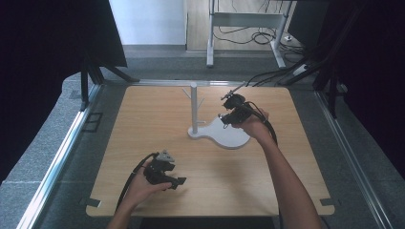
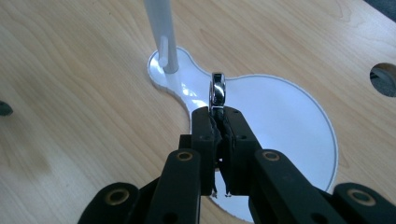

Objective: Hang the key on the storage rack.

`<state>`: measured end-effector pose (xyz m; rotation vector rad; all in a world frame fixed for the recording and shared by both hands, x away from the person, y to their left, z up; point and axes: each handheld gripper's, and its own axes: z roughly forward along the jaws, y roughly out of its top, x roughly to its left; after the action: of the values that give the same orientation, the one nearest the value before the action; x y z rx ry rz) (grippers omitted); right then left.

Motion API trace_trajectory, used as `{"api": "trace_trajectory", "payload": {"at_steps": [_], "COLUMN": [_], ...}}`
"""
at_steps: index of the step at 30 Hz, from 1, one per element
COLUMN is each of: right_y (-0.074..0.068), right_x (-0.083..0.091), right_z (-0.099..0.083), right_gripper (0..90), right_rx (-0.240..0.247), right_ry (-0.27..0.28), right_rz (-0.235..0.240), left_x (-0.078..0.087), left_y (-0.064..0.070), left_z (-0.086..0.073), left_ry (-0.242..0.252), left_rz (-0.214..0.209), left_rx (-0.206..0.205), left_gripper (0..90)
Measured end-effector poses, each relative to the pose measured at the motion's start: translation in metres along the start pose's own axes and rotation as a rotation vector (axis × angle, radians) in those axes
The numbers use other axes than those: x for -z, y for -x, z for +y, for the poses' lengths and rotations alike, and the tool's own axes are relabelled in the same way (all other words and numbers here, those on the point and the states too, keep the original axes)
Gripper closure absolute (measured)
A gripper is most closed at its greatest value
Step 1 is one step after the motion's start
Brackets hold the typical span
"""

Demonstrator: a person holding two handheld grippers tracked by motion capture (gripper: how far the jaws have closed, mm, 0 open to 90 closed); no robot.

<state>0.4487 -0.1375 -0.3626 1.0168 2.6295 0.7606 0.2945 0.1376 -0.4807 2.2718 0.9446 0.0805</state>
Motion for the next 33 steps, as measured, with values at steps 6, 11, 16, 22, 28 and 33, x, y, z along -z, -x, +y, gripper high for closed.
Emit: {"api": "trace_trajectory", "payload": {"at_steps": [6,11,16,22,28,33], "right_y": [0.002,0.005,0.008,0.010,0.015,0.020], "right_x": [-0.004,-0.011,-0.021,-0.028,-0.032,-0.035], "right_z": [0.014,0.021,0.031,0.041,0.049,0.054], "right_gripper": [84.5,84.5,84.5,84.5,84.5,84.5], "right_rx": [-0.009,-0.012,-0.024,-0.019,-0.029,-0.040], "right_ry": [0.014,0.004,0.005,0.011,0.020,0.017], "right_rz": [0.005,0.001,0.007,-0.003,-0.013,-0.019], "left_x": [0.003,0.003,0.000,-0.001,-0.001,-0.001], "left_y": [-0.002,-0.002,-0.001,-0.001,-0.001,-0.001], "left_z": [-0.001,-0.001,0.000,-0.001,-0.001,-0.001], "left_ry": [0.011,0.014,0.001,-0.002,0.002,-0.004], "left_rz": [-0.003,-0.008,-0.013,-0.017,-0.017,-0.019], "left_rx": [0.009,0.007,-0.003,-0.005,0.000,-0.007], "left_gripper": [28.1,28.2,28.2,28.2,28.2,28.2]}}
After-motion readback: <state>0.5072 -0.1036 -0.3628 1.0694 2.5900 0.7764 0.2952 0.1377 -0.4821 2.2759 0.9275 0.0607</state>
